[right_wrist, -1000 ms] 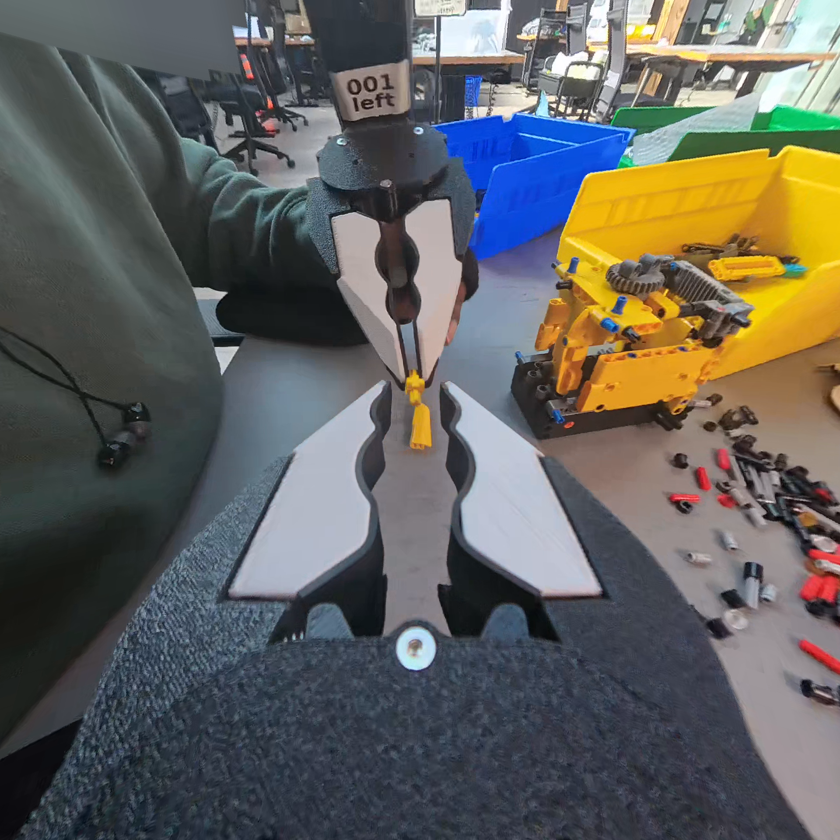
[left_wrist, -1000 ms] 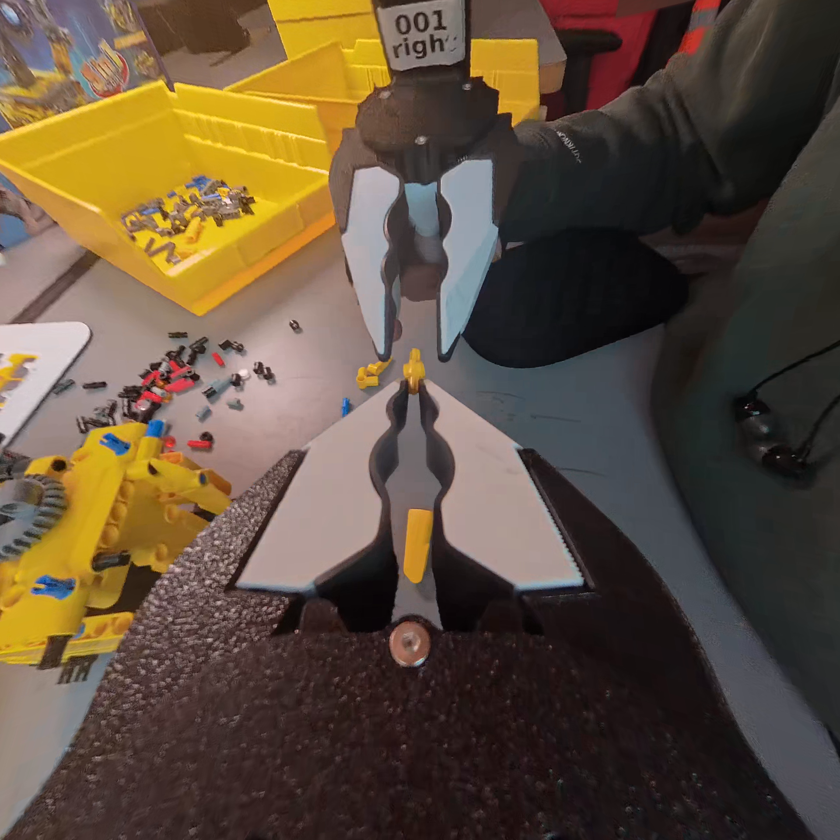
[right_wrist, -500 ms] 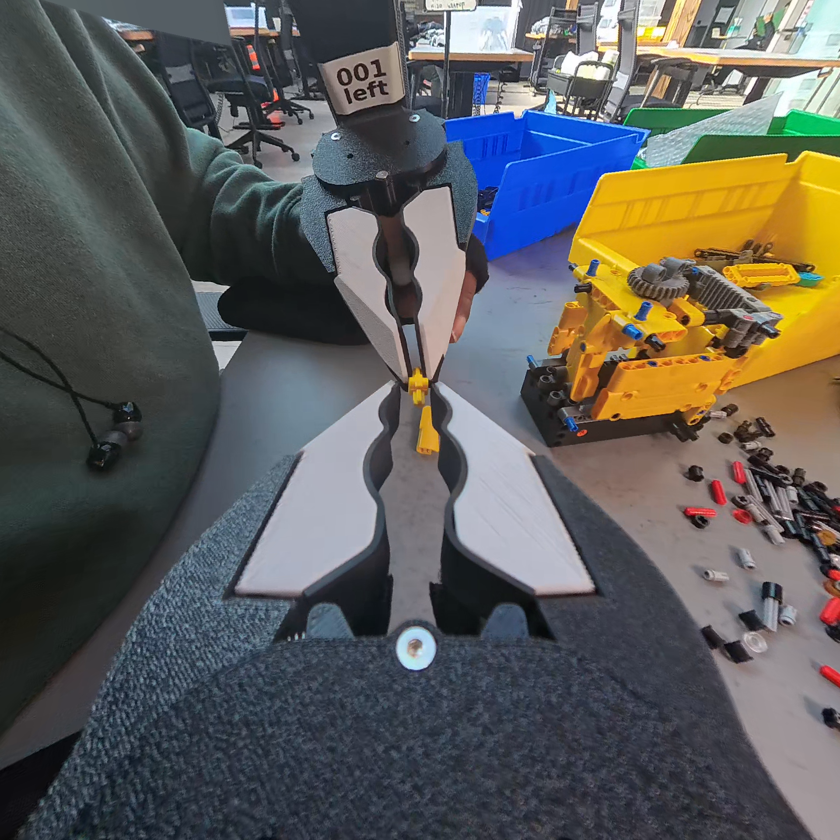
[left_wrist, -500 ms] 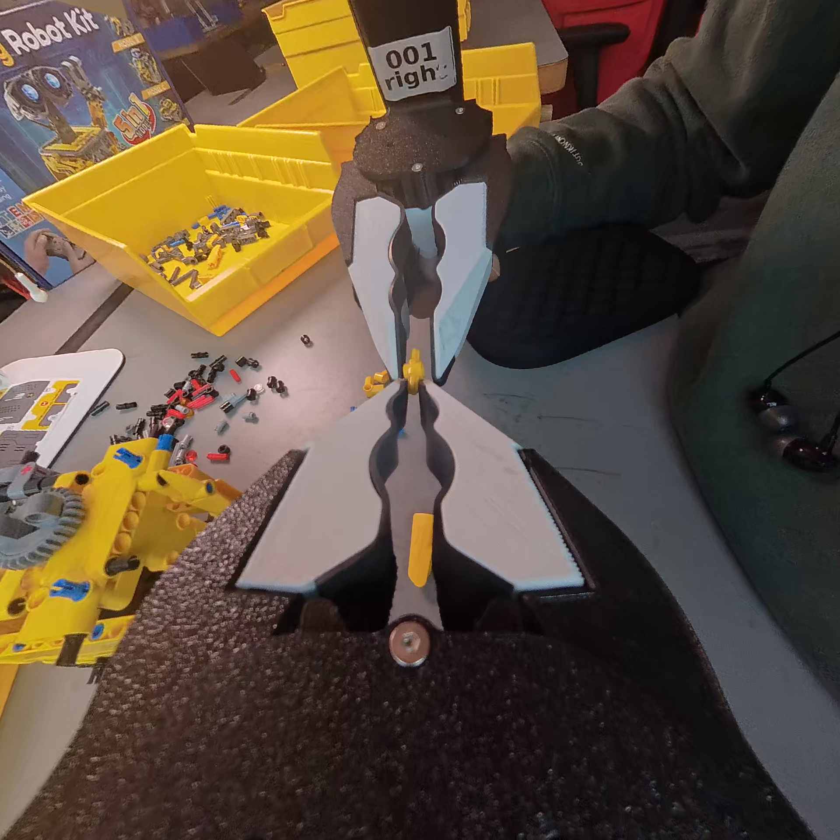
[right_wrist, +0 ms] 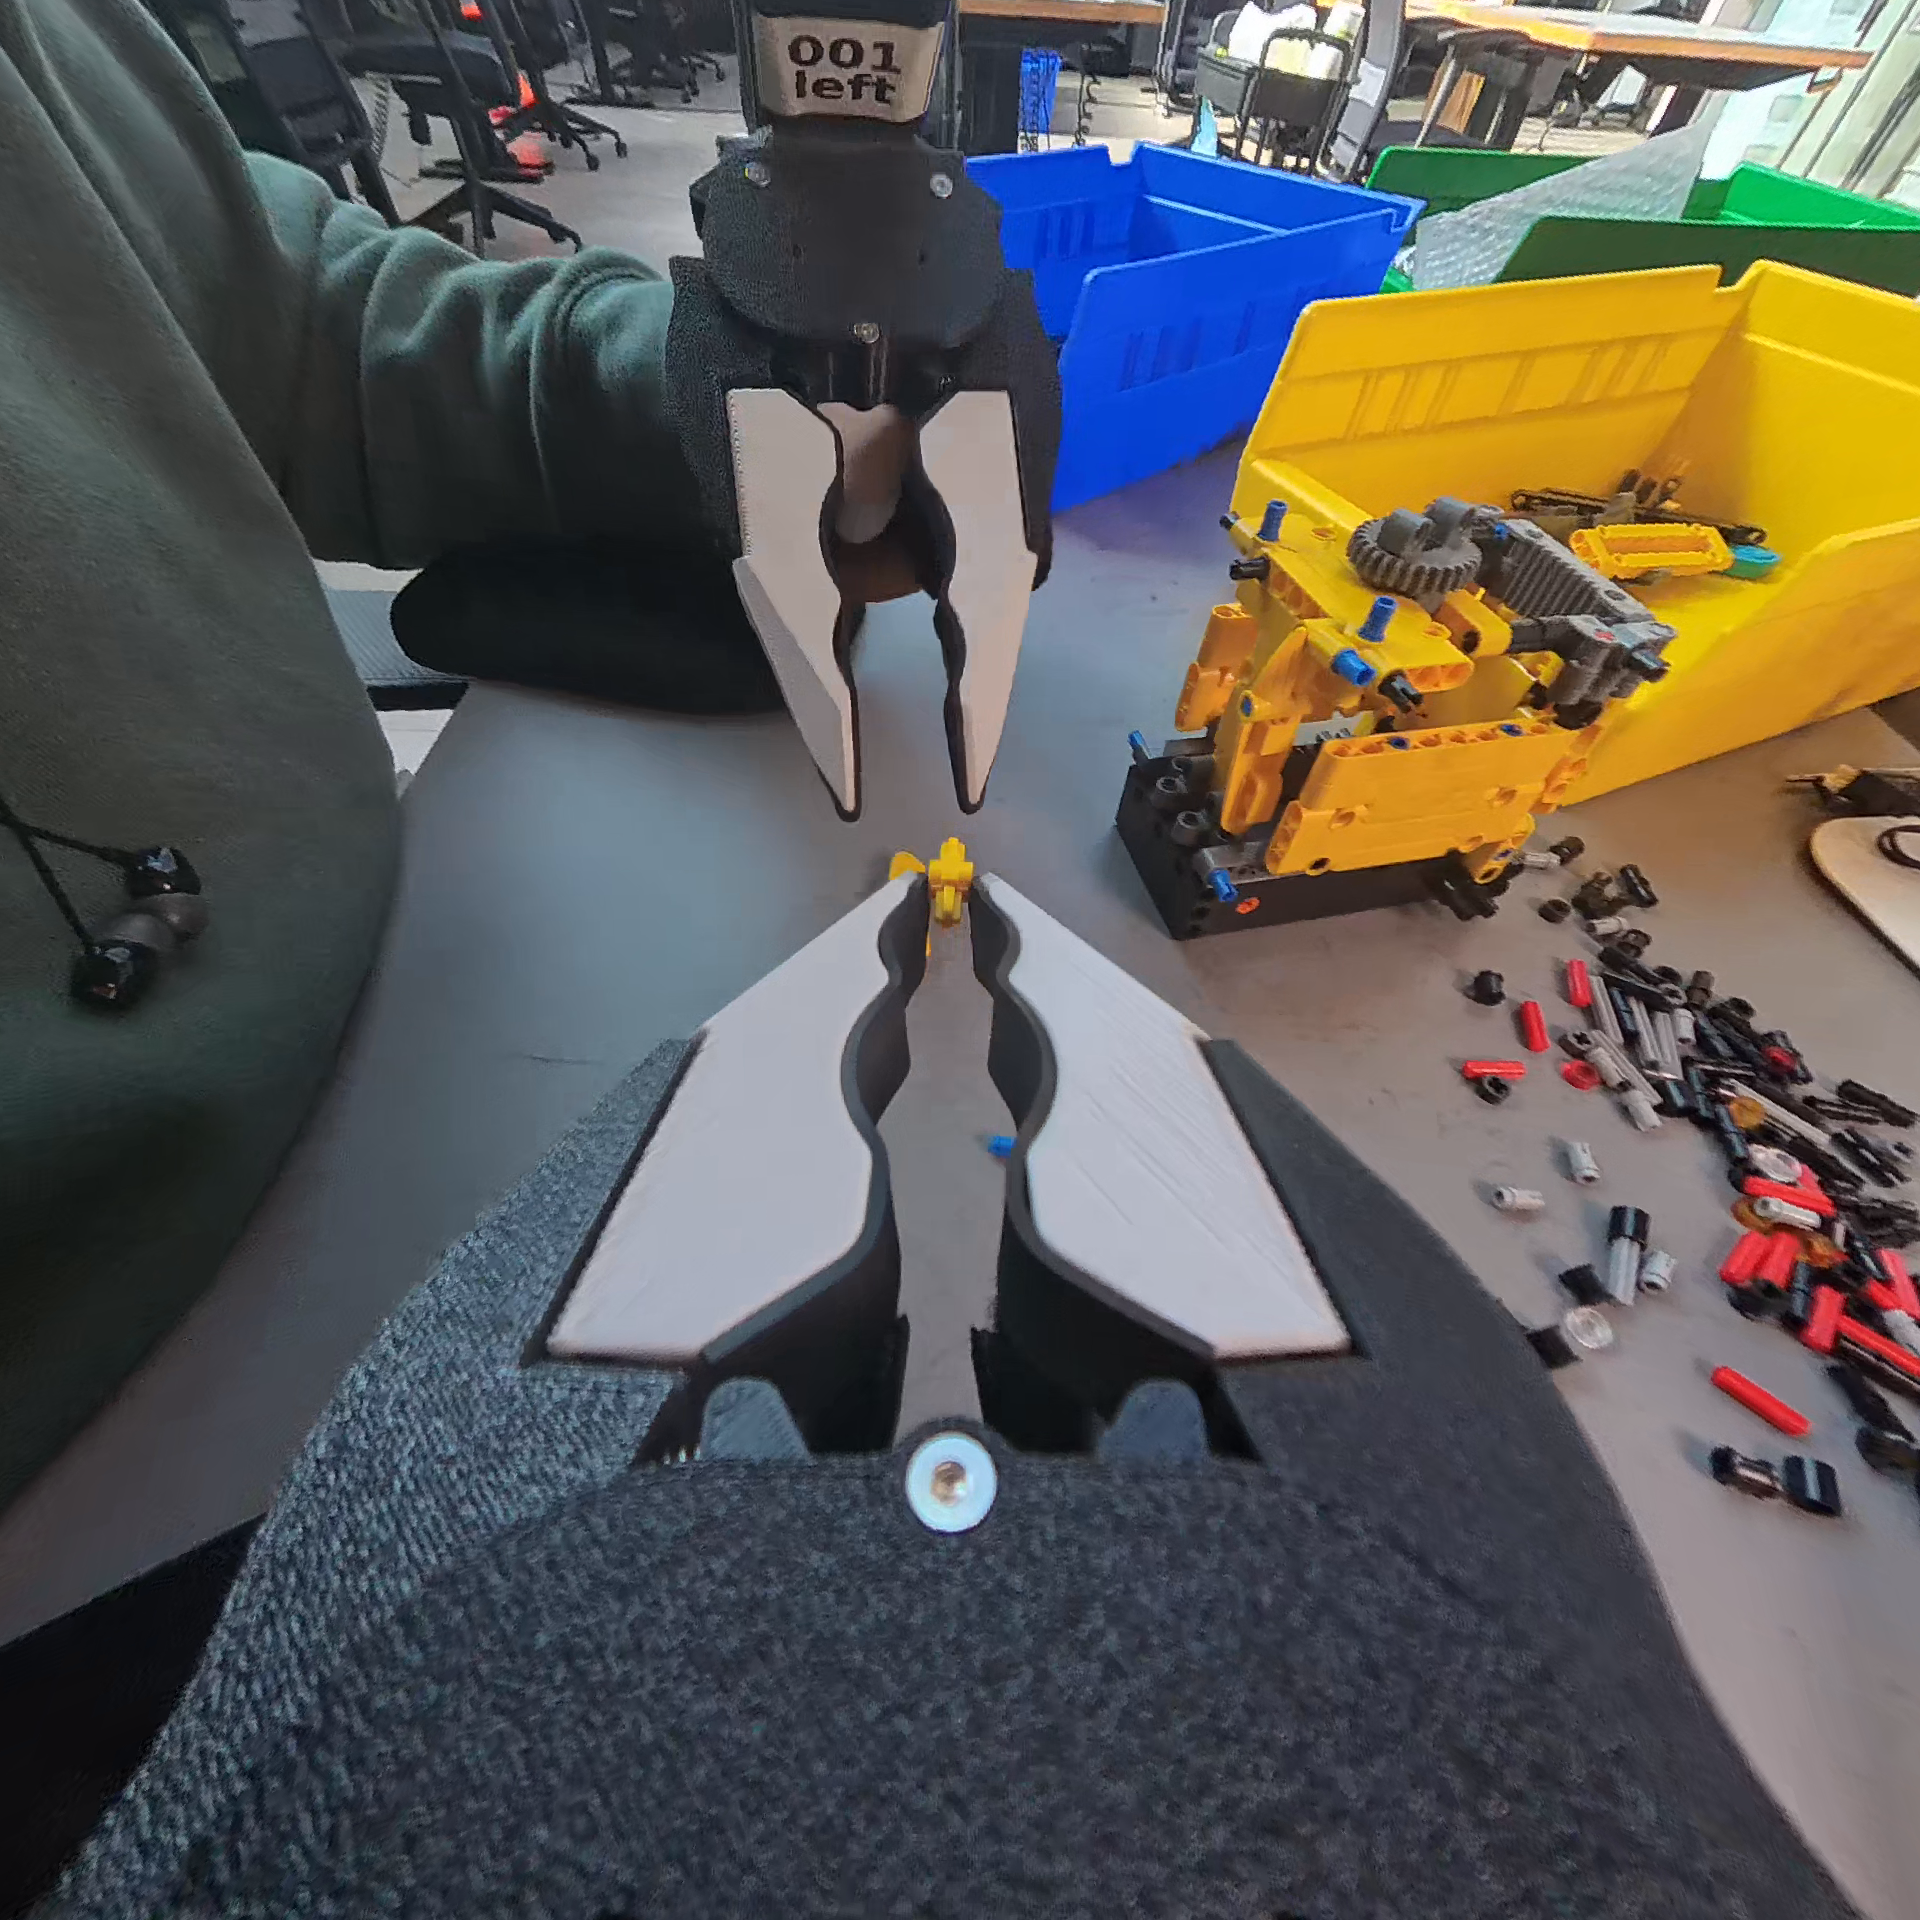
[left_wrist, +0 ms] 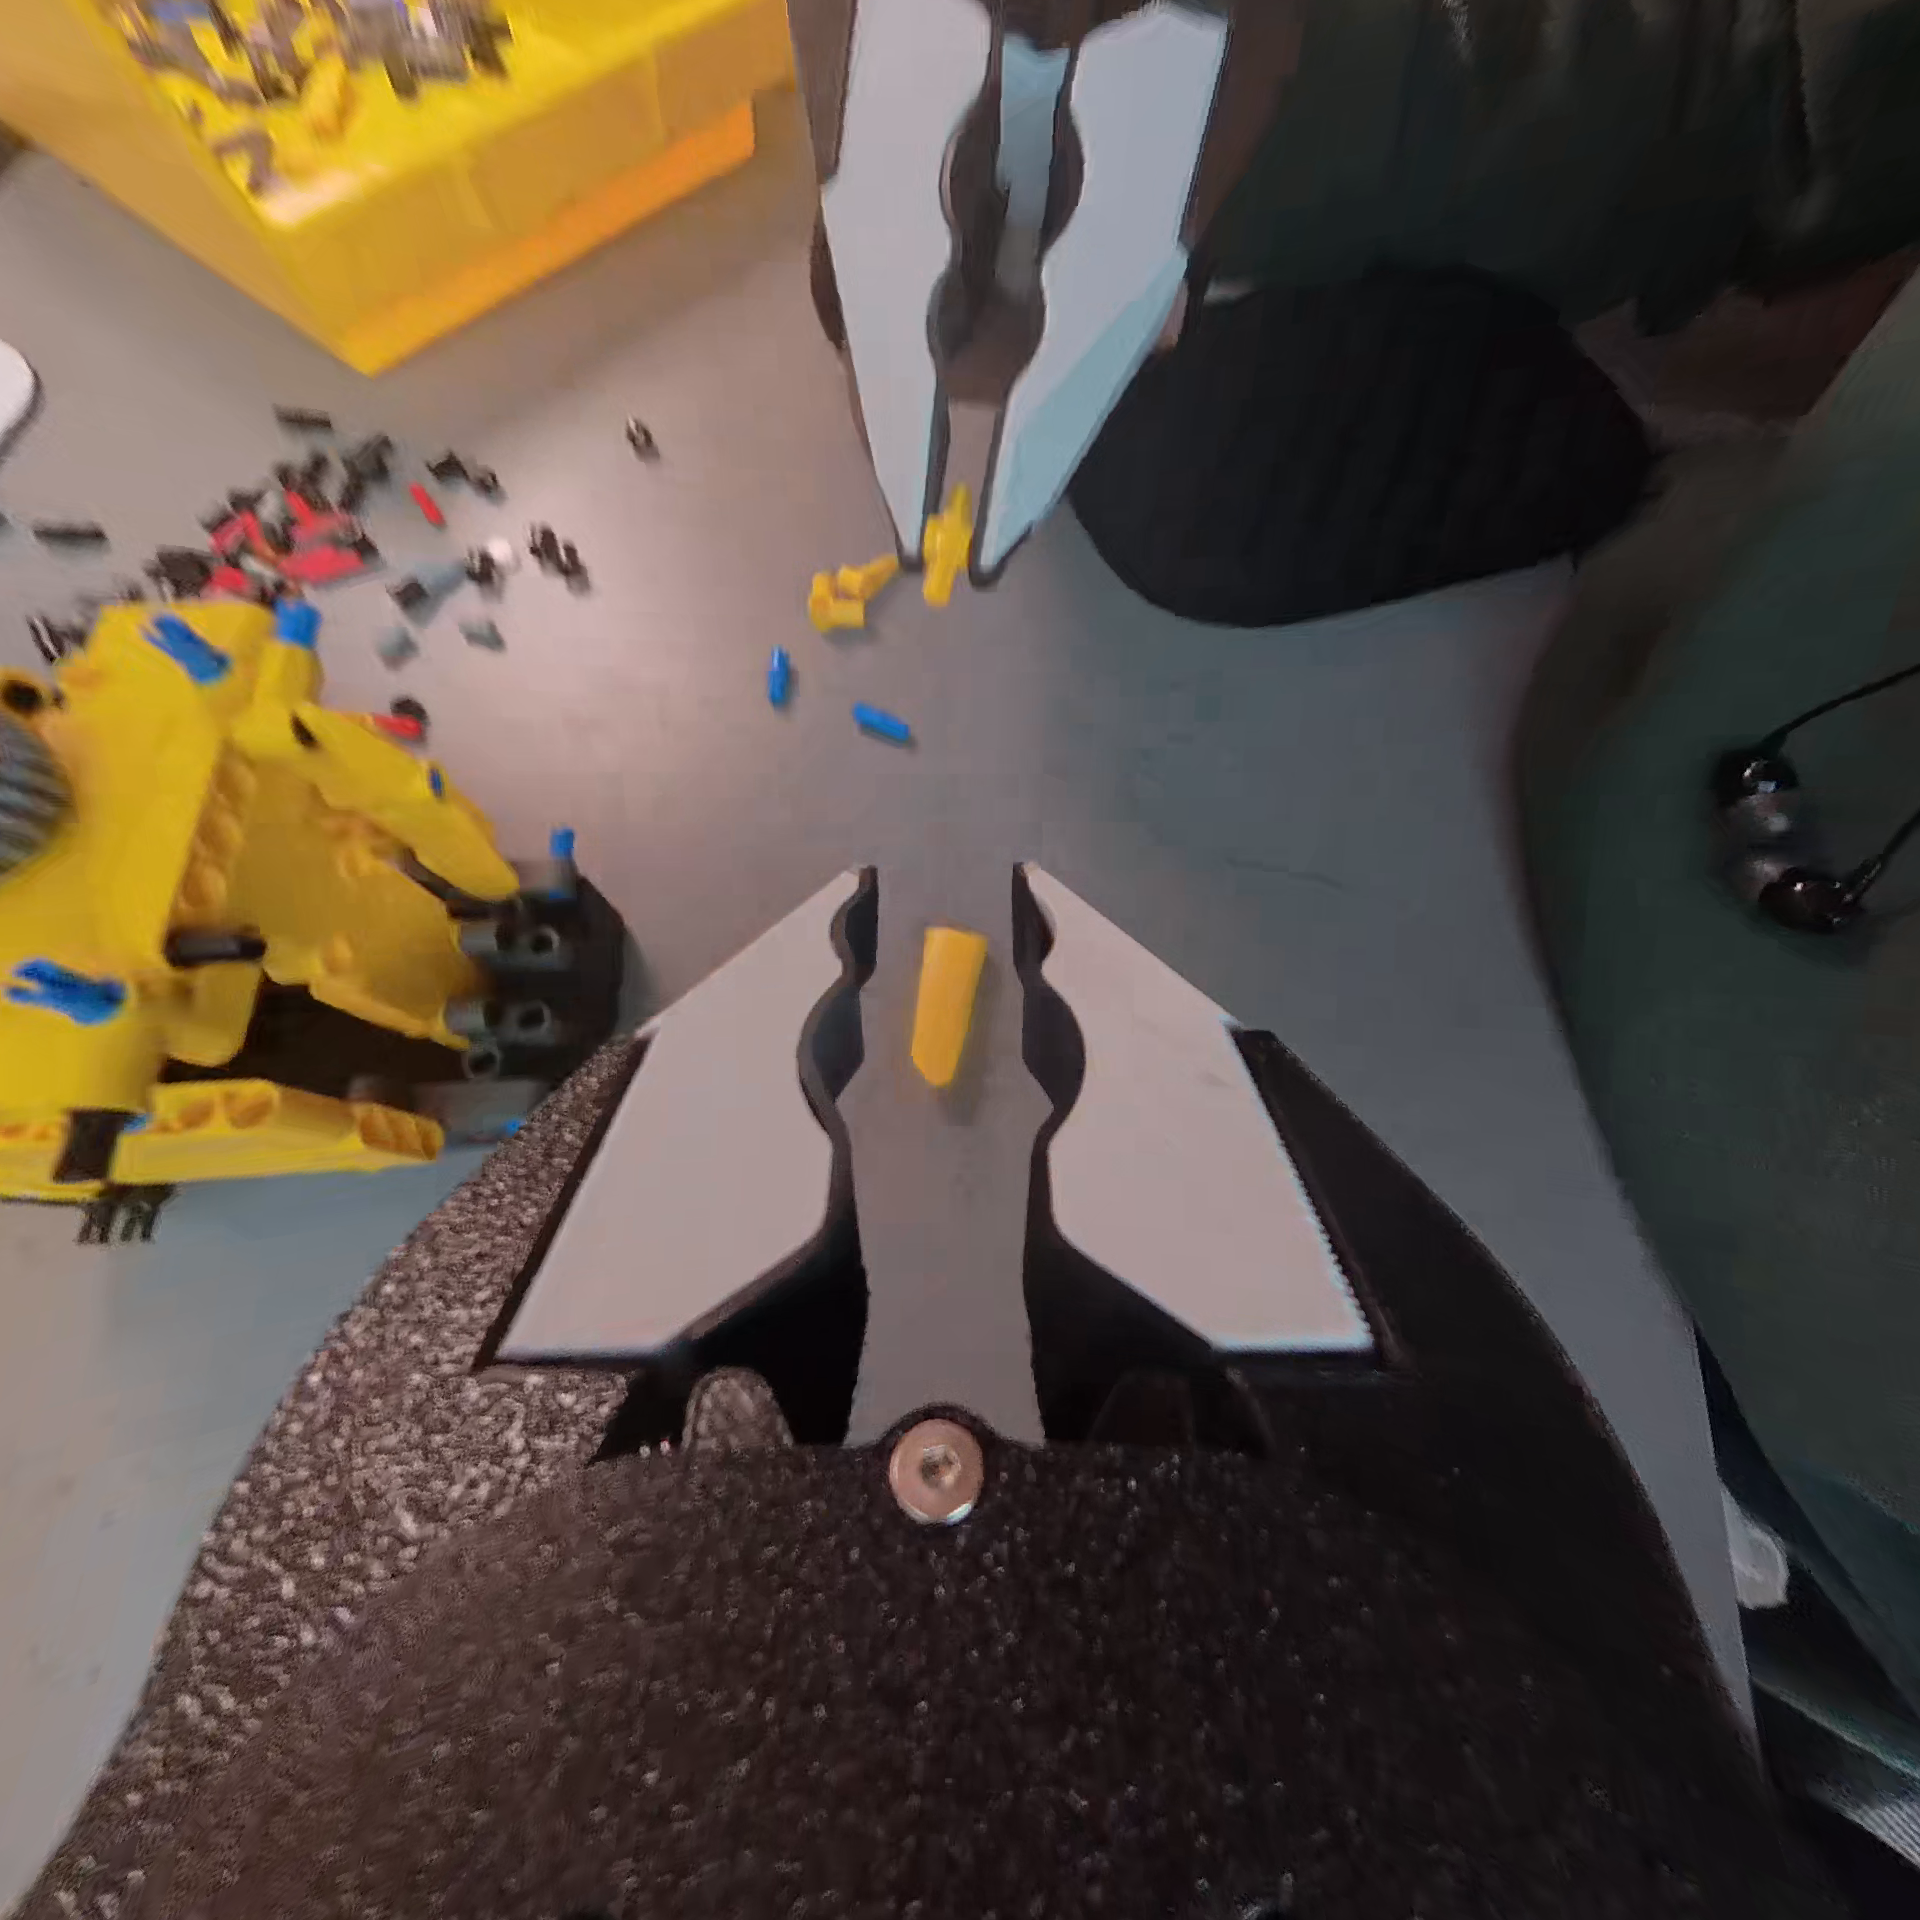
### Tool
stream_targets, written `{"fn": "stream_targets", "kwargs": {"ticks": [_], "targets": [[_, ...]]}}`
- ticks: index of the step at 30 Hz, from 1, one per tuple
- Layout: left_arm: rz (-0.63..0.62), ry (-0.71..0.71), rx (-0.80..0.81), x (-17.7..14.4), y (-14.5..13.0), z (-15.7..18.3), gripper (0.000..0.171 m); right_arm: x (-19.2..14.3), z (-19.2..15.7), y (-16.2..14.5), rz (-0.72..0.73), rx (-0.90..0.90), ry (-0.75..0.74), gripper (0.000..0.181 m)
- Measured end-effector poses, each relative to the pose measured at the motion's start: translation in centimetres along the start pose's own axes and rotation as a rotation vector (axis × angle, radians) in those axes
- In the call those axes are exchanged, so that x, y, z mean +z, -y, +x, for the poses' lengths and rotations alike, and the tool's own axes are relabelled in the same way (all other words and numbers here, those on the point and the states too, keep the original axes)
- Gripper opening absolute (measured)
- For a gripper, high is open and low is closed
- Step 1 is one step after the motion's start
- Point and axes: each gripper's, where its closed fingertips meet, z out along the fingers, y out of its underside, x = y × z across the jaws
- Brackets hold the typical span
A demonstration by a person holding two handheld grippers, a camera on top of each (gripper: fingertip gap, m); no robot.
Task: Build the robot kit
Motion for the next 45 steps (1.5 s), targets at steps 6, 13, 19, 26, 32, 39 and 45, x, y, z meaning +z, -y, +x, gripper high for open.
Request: {"fn": "stream_targets", "kwargs": {"ticks": [6, 13, 19, 26, 32, 39, 45], "targets": [[-0.208, 0.038, 0.039, 1.7, -3.8, 0.2, 0.026, 0.0, 0.1, -0.7, -0.027, -0.007, -0.003, 0.006], [-0.272, 0.06, 0.149, 2.3, -4.4, 0.2, 0.013, 0.3, -0.1, -1.4, -0.06, -0.016, 0.0, 0.006], [-0.292, 0.025, 0.107, 2.3, -4.4, -0.1, 0.017, 0.4, -0.1, -1.8, -0.076, -0.01, 0.003, 0.007], [-0.305, 0.102, 0.231, 2.0, -3.9, 0.2, 0.019, 0.4, 0.0, -1.9, -0.08, -0.006, 0.003, 0.006], [-0.34, 0.057, 0.185, 2.2, -4.5, 0.6, 0.011, 0.4, 0.1, -2.1, -0.086, 0.002, 0.002, 0.007], [-0.387, -0.053, 0.059, 2.3, -4.4, 0.6, 0.01, 0.5, 0.0, -2.4, -0.104, -0.004, 0.004, 0.007], [-0.226, -0.102, -0.023, 2.8, -3.2, 0.7, 0.007, 0.7, -0.5, -2.9, -0.145, -0.053, 0.002, 0.006]]}}
